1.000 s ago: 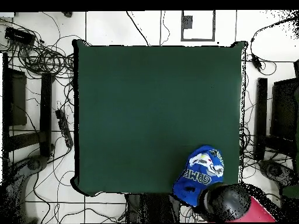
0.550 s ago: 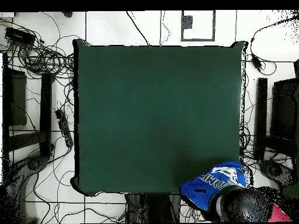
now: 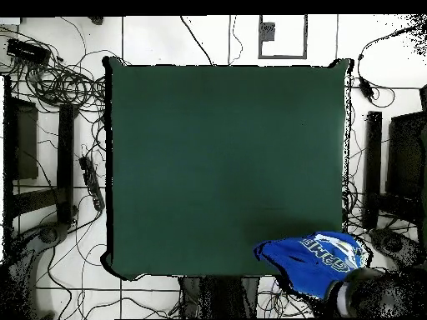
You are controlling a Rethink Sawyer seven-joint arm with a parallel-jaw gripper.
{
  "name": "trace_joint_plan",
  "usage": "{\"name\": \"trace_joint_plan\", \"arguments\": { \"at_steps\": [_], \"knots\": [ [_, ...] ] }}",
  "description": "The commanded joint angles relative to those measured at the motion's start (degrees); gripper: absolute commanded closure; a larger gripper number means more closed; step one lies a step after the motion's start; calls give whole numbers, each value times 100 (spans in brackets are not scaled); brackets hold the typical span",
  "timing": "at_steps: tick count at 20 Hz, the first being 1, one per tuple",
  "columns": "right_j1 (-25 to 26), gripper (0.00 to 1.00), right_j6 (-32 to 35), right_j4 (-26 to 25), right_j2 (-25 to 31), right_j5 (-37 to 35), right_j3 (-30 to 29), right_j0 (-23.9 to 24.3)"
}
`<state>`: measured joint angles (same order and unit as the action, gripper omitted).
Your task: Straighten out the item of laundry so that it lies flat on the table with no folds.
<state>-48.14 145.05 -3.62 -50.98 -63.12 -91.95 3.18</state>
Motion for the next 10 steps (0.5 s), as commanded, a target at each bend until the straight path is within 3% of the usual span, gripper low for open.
{"name": "trace_joint_plan", "arguments": {
  "at_steps": [1,5,10],
  "knots": [
    [191,100,-592,-417,711,-217,478,297],
    [287,100,-770,-558,1035,632,446,753],
    [459,100,-520,-874,1152,1354,675,956]
  ]
}}
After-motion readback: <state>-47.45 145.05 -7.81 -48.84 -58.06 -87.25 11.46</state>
